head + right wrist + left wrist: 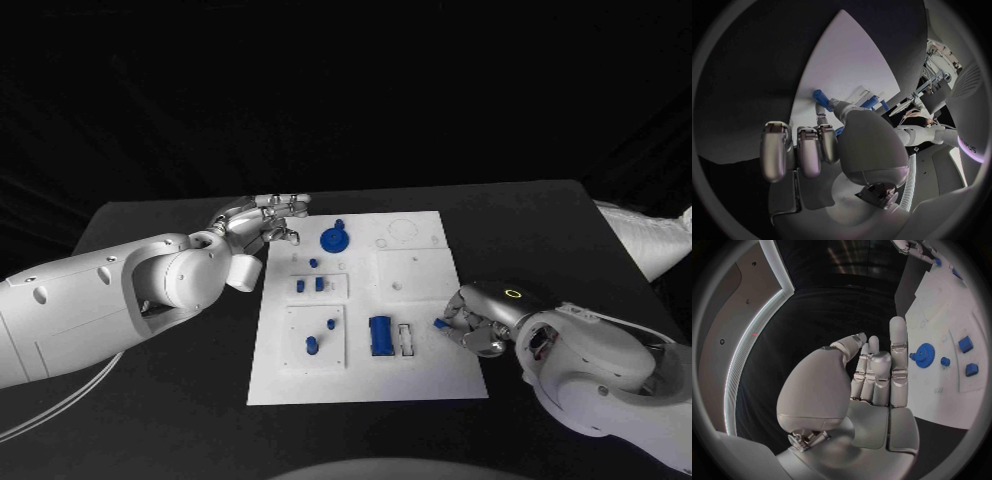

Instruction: Assemble the parts on the task board

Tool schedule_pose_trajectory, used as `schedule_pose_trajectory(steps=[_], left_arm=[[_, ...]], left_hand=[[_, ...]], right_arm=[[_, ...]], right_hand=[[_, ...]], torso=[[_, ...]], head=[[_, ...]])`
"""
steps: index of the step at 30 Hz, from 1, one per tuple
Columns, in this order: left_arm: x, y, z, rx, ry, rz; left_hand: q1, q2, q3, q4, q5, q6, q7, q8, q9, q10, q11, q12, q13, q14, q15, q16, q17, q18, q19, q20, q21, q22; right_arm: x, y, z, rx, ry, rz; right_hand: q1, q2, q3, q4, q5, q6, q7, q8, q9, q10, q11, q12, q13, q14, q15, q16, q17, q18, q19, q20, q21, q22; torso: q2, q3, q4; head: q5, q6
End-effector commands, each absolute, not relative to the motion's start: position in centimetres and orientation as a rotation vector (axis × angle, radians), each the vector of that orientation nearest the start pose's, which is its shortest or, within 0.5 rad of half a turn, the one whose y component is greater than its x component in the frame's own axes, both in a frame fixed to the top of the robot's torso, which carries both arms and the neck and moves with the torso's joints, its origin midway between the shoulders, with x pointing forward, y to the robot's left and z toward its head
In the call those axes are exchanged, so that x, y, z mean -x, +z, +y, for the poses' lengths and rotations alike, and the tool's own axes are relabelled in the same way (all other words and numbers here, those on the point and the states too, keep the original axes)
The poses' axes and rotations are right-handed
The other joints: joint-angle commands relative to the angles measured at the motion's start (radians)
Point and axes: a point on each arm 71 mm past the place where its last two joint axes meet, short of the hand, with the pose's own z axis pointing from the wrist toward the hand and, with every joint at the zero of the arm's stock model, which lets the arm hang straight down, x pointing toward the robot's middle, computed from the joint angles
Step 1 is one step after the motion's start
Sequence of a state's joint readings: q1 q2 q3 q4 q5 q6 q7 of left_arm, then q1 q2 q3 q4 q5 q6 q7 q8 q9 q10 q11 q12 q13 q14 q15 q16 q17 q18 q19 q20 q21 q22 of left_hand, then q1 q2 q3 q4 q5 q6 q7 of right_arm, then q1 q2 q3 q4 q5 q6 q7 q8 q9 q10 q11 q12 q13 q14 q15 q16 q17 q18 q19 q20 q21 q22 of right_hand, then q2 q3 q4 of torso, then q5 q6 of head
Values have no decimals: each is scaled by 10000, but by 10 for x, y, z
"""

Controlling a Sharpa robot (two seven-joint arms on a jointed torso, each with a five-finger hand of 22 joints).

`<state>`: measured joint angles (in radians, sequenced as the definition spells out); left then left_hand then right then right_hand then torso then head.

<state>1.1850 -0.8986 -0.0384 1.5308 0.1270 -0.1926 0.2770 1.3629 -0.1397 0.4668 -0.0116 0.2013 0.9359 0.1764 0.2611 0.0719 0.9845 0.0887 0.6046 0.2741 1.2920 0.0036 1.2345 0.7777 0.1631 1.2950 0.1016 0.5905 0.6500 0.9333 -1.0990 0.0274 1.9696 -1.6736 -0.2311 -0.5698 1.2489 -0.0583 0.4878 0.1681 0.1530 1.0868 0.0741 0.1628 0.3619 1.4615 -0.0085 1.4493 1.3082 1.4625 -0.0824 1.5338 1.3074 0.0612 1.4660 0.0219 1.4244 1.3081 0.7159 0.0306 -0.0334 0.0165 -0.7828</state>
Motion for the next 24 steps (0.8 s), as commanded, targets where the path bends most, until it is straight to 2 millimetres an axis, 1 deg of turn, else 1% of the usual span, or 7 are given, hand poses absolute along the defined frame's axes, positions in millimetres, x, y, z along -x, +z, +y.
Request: schedule_pose_trajectory(steps=[1, 4, 8, 19, 24], left_arm=[[-482, -192, 227, 13178, -16021, 15258], [-482, -192, 227, 13178, -16023, 15259], [-482, -192, 227, 13174, -16036, 15266], [-481, -192, 226, 13167, -16064, 15287], [-481, -192, 226, 13161, -16083, 15297]], left_hand=[[-14, 73, 50, -44, -2, -67, -21, 53, -2, -95, -8, 74, -14, -72, -3, -45, -18, 182, -66, -28, 44, 18], [-14, 73, 50, -44, -2, -67, -21, 53, -2, -95, -8, 74, -14, -72, -3, -45, -18, 182, -66, -28, 44, 18], [-14, 73, 50, -44, -2, -67, -21, 53, -2, -95, -8, 74, -14, -72, -3, -45, -18, 182, -66, -28, 44, 18], [-14, 73, 50, -44, -2, -67, -21, 53, -2, -95, -8, 74, -14, -72, -3, -45, -18, 182, -66, -28, 44, 18], [-14, 73, 50, -44, -2, -67, -21, 53, -2, -95, -8, 74, -14, -72, -3, -45, -18, 182, -66, -28, 44, 18]], right_arm=[[-356, -238, -217, -1504, 4356, 19765], [-355, -235, -216, -2075, 4642, 19645], [-353, -233, -213, -2637, 4979, 19550], [-351, -231, -201, -3489, 5752, 19389], [-352, -233, -196, -3541, 5829, 19584]], right_hand=[[-199, -101, 63, -30, 78, 113, -11, 62, 77, 629, 10, 13, 1919, 963, 68, 51, 2057, -99, 249, 57, 1, 325], [-366, -214, 26, -24, 139, 173, -23, 66, 84, 643, 3, 32, 1931, 967, 64, 61, 2074, -105, 262, 56, 19, 354], [-495, -299, -24, -22, 141, 232, -39, 71, 90, 662, -9, 63, 1949, 969, 56, 65, 2082, -106, 268, 51, 25, 364], [-690, -432, -157, -46, 205, 337, -74, 74, 103, 692, -37, 113, 1979, 972, 32, 71, 2095, -108, 276, 32, 32, 377], [-838, -498, -320, -65, 403, 449, -115, 94, 127, 708, -71, 130, 1990, 973, 4, 72, 2097, -110, 284, 7, 39, 388]], torso=[[-5, -1, -3], [-2, -1, -10], [4, 0, -17], [4, 0, 4], [-1, -1, -2]], head=[[5, -5], [8, 1], [19, -1], [-1, -35], [11, -40]])
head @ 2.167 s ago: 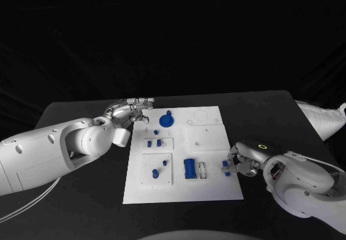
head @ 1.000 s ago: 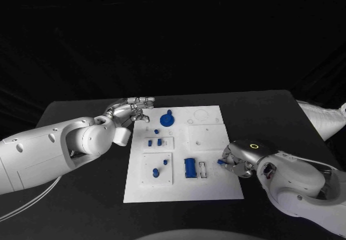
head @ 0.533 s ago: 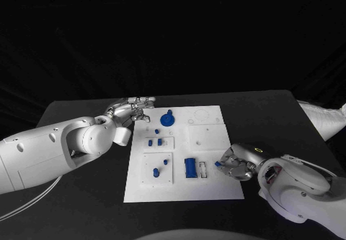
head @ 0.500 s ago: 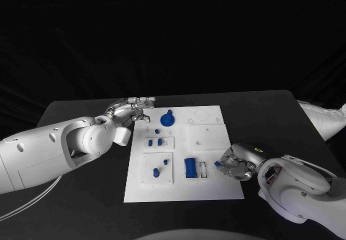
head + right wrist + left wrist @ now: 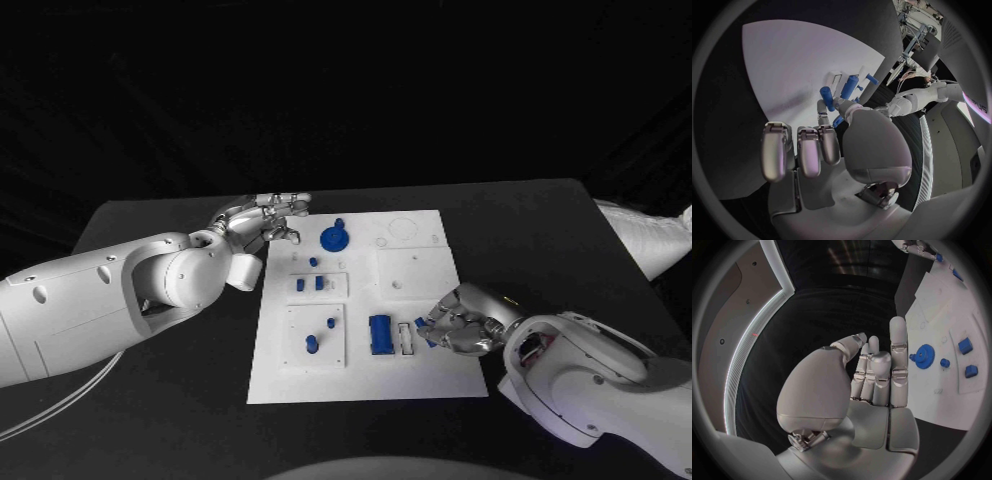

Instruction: Assemble the parts on the task board

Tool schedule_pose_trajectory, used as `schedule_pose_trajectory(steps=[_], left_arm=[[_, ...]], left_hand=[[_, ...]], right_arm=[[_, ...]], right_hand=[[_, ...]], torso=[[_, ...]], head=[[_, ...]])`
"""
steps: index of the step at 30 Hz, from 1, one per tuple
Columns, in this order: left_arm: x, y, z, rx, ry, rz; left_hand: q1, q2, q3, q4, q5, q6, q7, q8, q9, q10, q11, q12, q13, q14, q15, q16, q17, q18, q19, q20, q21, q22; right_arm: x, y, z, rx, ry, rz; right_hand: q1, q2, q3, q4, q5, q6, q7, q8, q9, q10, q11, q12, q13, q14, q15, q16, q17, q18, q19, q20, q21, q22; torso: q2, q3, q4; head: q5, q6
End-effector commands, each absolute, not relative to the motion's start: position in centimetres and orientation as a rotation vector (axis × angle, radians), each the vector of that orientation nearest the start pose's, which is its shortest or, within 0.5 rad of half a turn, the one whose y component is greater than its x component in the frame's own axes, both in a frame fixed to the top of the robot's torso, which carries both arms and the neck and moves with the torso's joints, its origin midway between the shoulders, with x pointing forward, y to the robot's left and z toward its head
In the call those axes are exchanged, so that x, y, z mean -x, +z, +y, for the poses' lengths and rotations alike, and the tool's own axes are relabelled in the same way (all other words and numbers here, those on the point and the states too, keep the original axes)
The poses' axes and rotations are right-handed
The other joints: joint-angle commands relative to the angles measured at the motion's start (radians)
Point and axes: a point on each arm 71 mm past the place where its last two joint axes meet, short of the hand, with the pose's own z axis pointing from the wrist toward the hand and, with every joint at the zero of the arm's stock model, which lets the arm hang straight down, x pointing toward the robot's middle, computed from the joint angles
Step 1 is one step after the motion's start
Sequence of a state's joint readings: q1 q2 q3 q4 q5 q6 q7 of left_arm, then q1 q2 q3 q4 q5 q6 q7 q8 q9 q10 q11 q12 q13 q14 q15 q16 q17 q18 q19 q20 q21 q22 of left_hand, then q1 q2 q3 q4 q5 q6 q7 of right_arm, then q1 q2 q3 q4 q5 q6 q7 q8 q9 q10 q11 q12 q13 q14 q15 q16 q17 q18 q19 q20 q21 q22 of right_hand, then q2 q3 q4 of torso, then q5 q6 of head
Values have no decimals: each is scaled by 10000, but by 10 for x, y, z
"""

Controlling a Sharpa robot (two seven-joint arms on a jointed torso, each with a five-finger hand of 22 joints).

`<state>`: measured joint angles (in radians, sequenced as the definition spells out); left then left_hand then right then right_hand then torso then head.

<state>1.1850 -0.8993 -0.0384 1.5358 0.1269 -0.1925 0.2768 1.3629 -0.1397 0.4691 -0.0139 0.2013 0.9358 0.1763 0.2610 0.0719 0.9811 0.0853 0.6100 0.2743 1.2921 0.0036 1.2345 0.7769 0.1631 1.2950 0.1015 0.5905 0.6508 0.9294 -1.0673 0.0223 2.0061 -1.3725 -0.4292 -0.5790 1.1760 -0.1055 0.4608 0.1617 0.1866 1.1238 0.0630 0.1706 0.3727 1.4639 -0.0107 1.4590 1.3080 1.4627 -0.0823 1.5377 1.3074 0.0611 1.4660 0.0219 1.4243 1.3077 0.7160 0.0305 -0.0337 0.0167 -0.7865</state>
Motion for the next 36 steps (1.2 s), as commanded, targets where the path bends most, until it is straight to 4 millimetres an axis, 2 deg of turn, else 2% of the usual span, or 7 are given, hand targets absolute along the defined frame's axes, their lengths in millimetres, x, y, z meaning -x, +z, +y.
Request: schedule_pose_trajectory(steps=[1, 6, 14, 20, 26, 36], left_arm=[[-481, -192, 226, 13159, -16090, 15301], [-481, -192, 225, 13153, -16112, 15314], [-481, -192, 225, 13141, -16131, 15307], [-480, -191, 224, 13132, -16157, 15318], [-480, -191, 224, 13131, -16160, 15318], [-480, -191, 224, 13135, -16152, 15320]], left_hand=[[-14, 73, 28, -21, -2, -67, -21, 53, -2, -61, 26, 21, -15, -72, -3, -45, -10, 182, -66, -28, 44, 11], [-14, 73, 28, -21, -2, -67, -21, 53, -2, -61, 26, 21, -15, -72, -3, -45, -10, 182, -66, -28, 44, 11], [-31, 84, 42, -27, -10, -84, -11, 81, -3, -74, 35, 39, -31, -75, 0, -41, -13, 181, -77, -26, 55, 23], [-31, 84, 42, -27, -10, -84, -11, 81, -3, -74, 35, 39, -31, -75, 0, -41, -13, 181, -77, -26, 55, 23], [-31, 84, 42, -27, -10, -84, -11, 81, -3, -74, 35, 39, -31, -75, 0, -41, -13, 181, -77, -26, 55, 23], [-63, 90, 41, -14, -12, -96, -7, 94, -5, -85, 41, 46, -39, -75, 6, -37, -12, 179, -83, -22, 59, 28]], right_arm=[[-353, -234, -195, -3519, 5813, 19685], [-355, -240, -190, -3331, 5715, 20089], [-357, -243, -184, -3068, 5656, 20343], [-358, -244, -182, -2882, 5589, 20400], [-359, -245, -180, -2743, 5573, 20402], [-360, -245, -178, -2592, 5557, 20390]], right_hand=[[-141, -28, -90, -5, 114, 109, -14, 24, 27, 685, -59, 31, 1992, 972, -4, 35, 2101, -111, 287, 1, 42, 398], [-375, -8, -441, 23, 550, 351, -117, 129, 115, 703, -141, 48, 2005, 974, -70, 39, 2109, -112, 295, -55, 47, 412], [-489, 82, -802, 6, 861, 549, -224, 276, 247, 734, -232, 111, 2047, 970, -147, 29, 2094, -111, 298, -126, 39, 409], [-506, 119, -933, -12, 928, 628, -275, 360, 319, 716, -274, 43, 2010, 970, -182, 27, 2093, -111, 299, -156, 35, 407], [-507, 132, -999, -26, 951, 650, -297, 398, 359, 705, -294, -1, 1985, 970, -199, 27, 2094, -112, 301, -172, 36, 411], [-522, 121, -1090, -39, 951, 657, -312, 434, 403, 698, -311, -38, 1964, 968, -216, 20, 2083, -110, 300, -189, 29, 403]], torso=[[-2, -2, 0], [2, 4, 3], [-11, -8, 12], [-4, 6, 3], [2, -2, -10], [2, 6, 1]], head=[[10, 0], [28, -8], [16, -4], [44, -22], [53, -16], [75, -23]])
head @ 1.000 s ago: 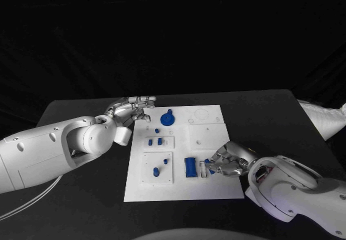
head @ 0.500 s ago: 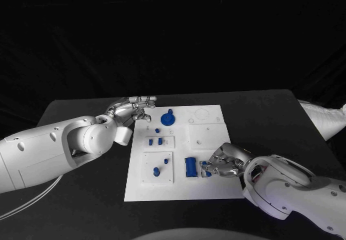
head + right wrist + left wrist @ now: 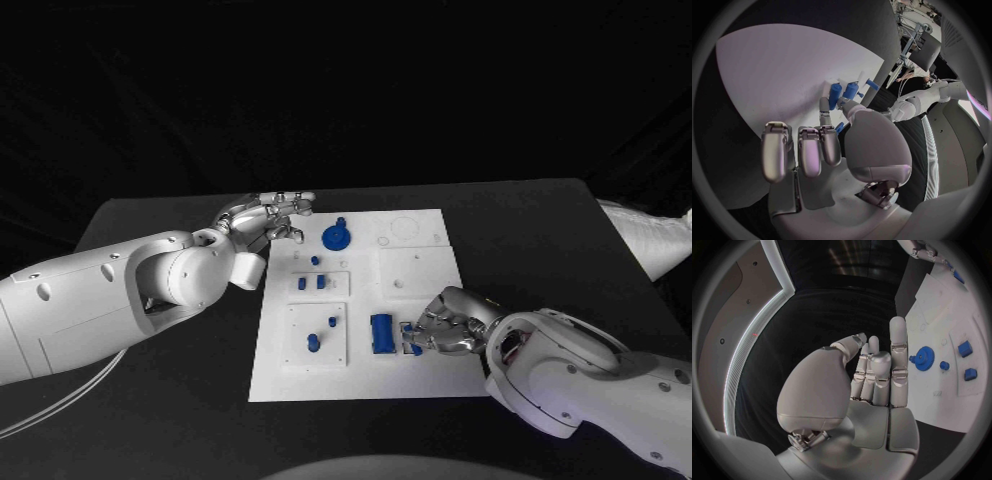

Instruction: Assemble the parts on the task board

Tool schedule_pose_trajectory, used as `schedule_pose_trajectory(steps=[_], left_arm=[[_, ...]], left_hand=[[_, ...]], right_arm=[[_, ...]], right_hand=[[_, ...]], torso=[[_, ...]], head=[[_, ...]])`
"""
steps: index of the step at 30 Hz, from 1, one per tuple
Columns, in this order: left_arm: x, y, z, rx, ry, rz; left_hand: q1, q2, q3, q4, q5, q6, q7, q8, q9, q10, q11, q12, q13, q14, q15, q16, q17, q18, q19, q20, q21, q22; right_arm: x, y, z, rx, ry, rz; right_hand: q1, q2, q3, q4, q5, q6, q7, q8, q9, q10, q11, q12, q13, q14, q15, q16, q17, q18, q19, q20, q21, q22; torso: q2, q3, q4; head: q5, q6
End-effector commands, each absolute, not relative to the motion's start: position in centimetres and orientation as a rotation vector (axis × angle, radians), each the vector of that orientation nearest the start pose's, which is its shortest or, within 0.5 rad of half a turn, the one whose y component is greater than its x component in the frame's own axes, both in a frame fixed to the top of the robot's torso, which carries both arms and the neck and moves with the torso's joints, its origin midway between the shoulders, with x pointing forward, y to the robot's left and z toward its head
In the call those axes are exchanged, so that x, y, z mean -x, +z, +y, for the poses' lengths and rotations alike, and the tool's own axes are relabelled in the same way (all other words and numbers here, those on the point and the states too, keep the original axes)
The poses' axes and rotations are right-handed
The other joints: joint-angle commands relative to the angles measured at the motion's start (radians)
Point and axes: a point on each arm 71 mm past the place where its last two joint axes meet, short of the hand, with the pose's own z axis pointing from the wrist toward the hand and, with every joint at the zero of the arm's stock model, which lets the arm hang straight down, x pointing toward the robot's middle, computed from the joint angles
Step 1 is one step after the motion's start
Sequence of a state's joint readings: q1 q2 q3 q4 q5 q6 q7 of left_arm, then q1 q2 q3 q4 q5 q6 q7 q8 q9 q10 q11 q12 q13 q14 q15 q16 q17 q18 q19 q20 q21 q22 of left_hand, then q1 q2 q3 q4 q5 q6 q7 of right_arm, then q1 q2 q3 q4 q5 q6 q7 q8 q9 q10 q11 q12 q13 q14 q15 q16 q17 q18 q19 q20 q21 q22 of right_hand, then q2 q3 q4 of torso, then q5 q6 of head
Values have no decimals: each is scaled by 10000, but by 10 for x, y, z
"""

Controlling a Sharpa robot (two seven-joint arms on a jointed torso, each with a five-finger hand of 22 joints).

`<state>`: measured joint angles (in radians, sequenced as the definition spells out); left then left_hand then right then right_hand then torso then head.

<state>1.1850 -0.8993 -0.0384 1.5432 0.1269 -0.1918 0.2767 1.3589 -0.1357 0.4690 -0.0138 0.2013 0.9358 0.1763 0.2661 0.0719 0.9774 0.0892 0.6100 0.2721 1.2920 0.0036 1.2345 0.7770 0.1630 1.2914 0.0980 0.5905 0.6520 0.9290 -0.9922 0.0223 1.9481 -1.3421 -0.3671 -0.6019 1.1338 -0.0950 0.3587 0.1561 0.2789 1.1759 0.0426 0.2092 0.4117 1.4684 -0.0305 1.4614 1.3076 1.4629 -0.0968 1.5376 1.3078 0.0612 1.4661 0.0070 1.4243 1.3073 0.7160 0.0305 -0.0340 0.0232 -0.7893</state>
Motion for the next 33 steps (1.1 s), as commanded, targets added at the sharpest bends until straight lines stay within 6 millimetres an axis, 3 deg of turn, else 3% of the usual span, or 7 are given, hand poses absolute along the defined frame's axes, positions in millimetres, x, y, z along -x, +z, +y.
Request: schedule_pose_trajectory(steps=[1, 22, 33], left_arm=[[-480, -191, 224, 13135, -16151, 15319], [-479, -191, 223, 13125, -16202, 15373], [-479, -191, 223, 13130, -16195, 15378]], left_hand=[[-40, 53, 41, -6, -13, -103, -5, 48, -7, -54, 5, 50, -22, -74, 8, -35, -12, 179, -51, 15, 61, 18], [-64, 55, 39, 5, -14, -113, -2, 56, -8, -62, 8, 55, -28, -77, 12, -36, -22, 178, -55, 18, 63, 21], [-64, 55, 39, 5, -14, -113, -2, 56, -8, -62, 8, 55, -28, -77, 12, -36, -22, 178, -55, 18, 63, 21]], right_arm=[[-360, -245, -178, -2576, 5546, 20383], [-363, -248, -176, -2233, 5421, 20476], [-363, -248, -174, -2203, 5434, 20446]], right_hand=[[-109, 15, -90, 20, 24, 135, -108, 54, 21, 653, -115, -64, 1967, 964, -74, 18, 2074, -110, 297, -43, 27, 404], [-429, 40, -831, 237, 29, 101, -149, 242, 304, 637, -152, -178, 1905, 957, -112, -8, 2038, -104, 288, -90, -13, 368], [-600, 113, -1385, 479, -304, 145, -195, 413, 517, 673, -188, -71, 1974, 953, -140, -24, 2015, -101, 287, -116, -36, 352]], torso=[[0, 7, 4], [10, 8, -11], [0, 11, 1]], head=[[11, 7], [35, 10], [39, -1]])
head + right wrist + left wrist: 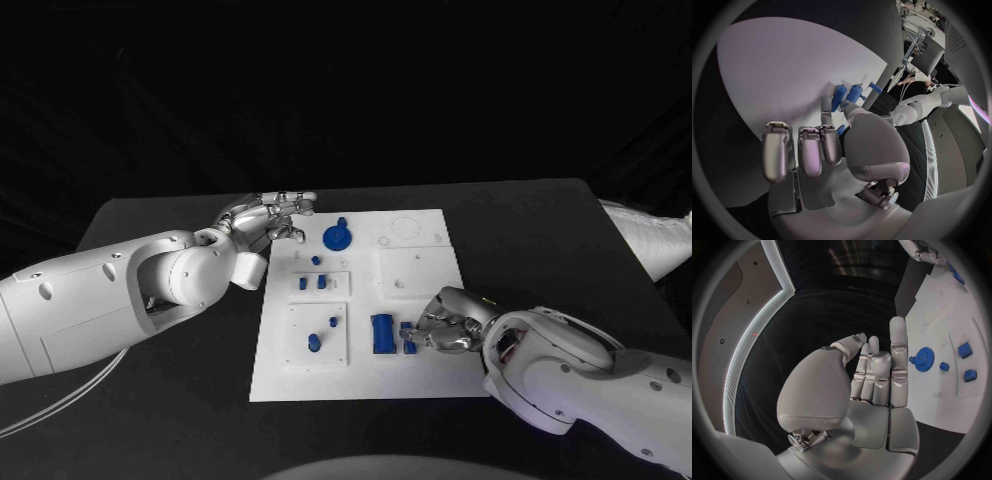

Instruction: Assemble the parts on the task board

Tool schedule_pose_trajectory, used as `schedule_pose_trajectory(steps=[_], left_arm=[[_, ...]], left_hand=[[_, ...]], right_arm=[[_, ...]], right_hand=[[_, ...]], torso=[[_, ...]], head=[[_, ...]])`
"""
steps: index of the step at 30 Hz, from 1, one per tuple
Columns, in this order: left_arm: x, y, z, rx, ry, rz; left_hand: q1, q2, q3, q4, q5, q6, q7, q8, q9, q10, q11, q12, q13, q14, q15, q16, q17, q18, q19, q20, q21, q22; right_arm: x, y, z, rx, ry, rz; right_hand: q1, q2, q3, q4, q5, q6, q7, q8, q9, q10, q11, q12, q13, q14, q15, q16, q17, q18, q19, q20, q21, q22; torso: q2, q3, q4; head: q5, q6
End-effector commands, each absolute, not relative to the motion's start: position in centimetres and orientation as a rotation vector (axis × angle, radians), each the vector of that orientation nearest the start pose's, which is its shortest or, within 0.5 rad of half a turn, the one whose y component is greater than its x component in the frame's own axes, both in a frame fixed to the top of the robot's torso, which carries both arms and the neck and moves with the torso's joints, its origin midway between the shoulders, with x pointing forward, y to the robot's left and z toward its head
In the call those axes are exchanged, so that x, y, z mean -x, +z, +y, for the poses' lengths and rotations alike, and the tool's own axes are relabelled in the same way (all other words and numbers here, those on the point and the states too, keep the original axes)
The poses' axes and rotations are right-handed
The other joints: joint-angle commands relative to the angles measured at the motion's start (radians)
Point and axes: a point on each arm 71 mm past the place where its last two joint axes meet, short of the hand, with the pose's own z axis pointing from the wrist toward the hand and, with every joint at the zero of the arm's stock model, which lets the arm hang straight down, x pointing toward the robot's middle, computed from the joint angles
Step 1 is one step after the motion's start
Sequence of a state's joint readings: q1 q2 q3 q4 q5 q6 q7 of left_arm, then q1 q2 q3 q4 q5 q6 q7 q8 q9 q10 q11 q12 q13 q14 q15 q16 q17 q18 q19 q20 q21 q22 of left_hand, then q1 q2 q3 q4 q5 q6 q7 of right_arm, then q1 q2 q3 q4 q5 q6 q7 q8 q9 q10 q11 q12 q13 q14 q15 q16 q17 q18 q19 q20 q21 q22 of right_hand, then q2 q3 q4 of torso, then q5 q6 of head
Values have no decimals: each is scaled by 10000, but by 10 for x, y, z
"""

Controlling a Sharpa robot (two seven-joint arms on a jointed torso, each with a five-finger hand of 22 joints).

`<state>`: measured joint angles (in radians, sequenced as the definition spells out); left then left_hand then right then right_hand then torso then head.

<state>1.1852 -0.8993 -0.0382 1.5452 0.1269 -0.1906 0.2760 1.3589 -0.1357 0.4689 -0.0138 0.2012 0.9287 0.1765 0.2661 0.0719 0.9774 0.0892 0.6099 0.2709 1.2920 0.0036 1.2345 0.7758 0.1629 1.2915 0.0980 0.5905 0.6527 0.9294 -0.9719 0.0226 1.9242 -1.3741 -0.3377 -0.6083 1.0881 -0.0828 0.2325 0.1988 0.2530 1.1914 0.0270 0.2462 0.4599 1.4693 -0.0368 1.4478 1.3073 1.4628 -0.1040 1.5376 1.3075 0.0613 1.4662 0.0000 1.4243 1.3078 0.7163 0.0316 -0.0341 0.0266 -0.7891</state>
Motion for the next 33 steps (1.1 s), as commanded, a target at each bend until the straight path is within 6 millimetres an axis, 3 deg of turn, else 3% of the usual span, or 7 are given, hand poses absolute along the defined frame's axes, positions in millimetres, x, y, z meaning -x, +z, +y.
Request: schedule_pose_trajectory(steps=[1, 4, 7, 11, 18, 27, 33], left_arm=[[-479, -191, 223, 13132, -16192, 15377], [-479, -191, 223, 13134, -16187, 15378], [-479, -191, 223, 13135, -16189, 15384], [-479, -191, 223, 13137, -16188, 15388], [-479, -191, 224, 13145, -16169, 15382], [-480, -191, 225, 13157, -16138, 15370], [-480, -192, 225, 13165, -16131, 15388]], left_hand=[[-64, 55, 39, 5, -14, -41, -4, 56, -8, -62, 8, 55, -16, -77, 12, -36, -10, 179, -55, 18, 63, 14], [-64, 55, 39, 5, -14, -41, -4, 56, -8, -62, 8, 55, -16, -77, 12, -36, -10, 179, -55, 18, 63, 14], [-64, 55, 39, 5, -14, -41, -4, 56, -8, -62, 8, 55, -16, -77, 12, -36, -10, 179, -55, 18, 63, 14], [-64, 55, 39, 5, -14, -41, -4, 56, -8, -62, 8, 55, -16, -77, 12, -36, -10, 179, -55, 18, 63, 14], [-64, 55, 39, 5, -14, -41, -4, 56, -8, -62, 8, 55, -16, -77, 12, -36, -10, 179, -55, 18, 63, 14], [-64, 55, 39, 5, -14, -41, -4, 56, -8, -62, 8, 55, -16, -77, 12, -36, -10, 179, -55, 18, 63, 14], [-64, 55, 39, 5, -14, -41, -4, 56, -8, -62, 8, 55, -16, -77, 12, -36, -10, 179, -55, 18, 63, 14]], right_arm=[[-363, -248, -174, -2198, 5441, 20445], [-363, -248, -174, -2202, 5460, 20428], [-364, -248, -174, -2211, 5464, 20359], [-364, -247, -177, -2163, 5391, 20215], [-363, -245, -182, -1780, 5526, 20101], [-359, -245, -187, -1216, 5650, 20183], [-359, -246, -187, -1136, 5614, 20246]], right_hand=[[-195, -16, -213, 106, -77, -13, -40, 57, 55, 666, -125, 69, 1980, 954, -69, -25, 2017, -102, 287, -47, -36, 348], [-384, -59, -542, 309, -250, -15, -52, 101, 117, 673, -135, 87, 1994, 953, -75, -28, 2014, -102, 289, -52, -40, 349], [-532, -32, -1078, 646, -853, -43, -78, 168, 222, 683, -157, 112, 2014, 956, -95, -23, 2025, -103, 294, -69, -43, 355], [-517, 58, -1505, 871, -1262, -74, -89, 220, 310, 688, -165, 120, 2025, 957, -105, -23, 2026, -104, 298, -81, -46, 361], [-389, 90, -1751, 861, -1409, -93, -94, 251, 362, 695, -168, 142, 2041, 963, -108, -9, 2053, -110, 310, -83, -29, 393], [312, 112, -2153, 648, -1650, -134, -95, 309, 465, 705, -170, 164, 2062, 967, -110, 3, 2076, -116, 318, -86, -18, 425], [367, 127, -2194, 635, -1671, -136, -95, 315, 474, 708, -170, 176, 2069, 969, -109, 10, 2088, -120, 323, -86, -8, 442]], torso=[[-2, 0, 0], [-2, 2, -10], [-3, 1, -8], [-6, 4, -3], [0, 10, -22], [-6, 8, -24], [-2, 4, 2]], head=[[7, -3], [-2, 14], [-7, 19], [-19, 26], [-13, 44], [-34, 71], [-69, 81]])
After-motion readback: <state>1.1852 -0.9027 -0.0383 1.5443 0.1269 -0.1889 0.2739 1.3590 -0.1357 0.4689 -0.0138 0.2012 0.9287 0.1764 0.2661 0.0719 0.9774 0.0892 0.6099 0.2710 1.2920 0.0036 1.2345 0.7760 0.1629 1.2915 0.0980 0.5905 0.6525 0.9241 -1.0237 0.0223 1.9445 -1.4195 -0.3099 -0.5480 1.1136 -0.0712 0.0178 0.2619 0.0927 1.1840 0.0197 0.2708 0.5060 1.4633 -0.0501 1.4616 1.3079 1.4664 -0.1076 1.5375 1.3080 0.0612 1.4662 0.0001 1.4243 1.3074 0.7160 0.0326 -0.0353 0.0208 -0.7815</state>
